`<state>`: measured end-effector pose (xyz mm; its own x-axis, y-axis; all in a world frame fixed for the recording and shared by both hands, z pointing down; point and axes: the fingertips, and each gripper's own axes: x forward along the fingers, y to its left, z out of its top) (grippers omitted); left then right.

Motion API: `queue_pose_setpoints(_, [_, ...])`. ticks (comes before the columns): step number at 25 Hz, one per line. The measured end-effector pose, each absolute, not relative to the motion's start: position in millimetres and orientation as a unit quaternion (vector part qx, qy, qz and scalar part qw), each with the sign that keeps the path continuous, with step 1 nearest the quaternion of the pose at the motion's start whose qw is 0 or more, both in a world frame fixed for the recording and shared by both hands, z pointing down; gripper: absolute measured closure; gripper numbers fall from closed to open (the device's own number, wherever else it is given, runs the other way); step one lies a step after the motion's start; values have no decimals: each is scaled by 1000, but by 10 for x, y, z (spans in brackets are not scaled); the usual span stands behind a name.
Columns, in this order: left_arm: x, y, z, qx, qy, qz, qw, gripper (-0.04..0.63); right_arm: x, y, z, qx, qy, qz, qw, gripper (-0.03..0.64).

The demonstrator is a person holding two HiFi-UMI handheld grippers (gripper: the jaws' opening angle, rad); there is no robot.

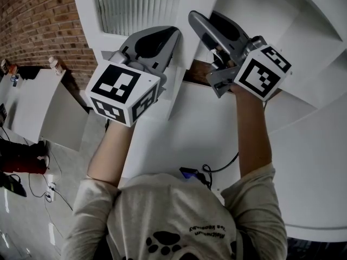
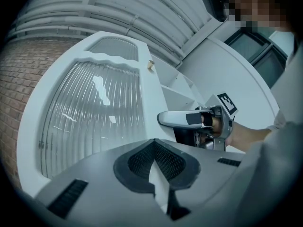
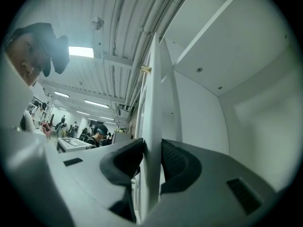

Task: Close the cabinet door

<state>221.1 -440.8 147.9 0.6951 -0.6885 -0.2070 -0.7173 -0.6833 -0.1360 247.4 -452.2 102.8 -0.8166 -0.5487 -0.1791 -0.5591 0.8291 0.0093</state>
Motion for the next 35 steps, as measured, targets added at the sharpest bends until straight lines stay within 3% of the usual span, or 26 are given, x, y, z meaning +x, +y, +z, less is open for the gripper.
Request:
queue_pose_setpoints(24, [2265,-4506,1478,-913,391,44,108,588,2584,-4616,1024,-390,916,46,77,460])
queue_pose_setpoints(35, [2267,-4495,1472,-915,387,55,99,588,2857,-4486,1027,-442,892,66,73,485])
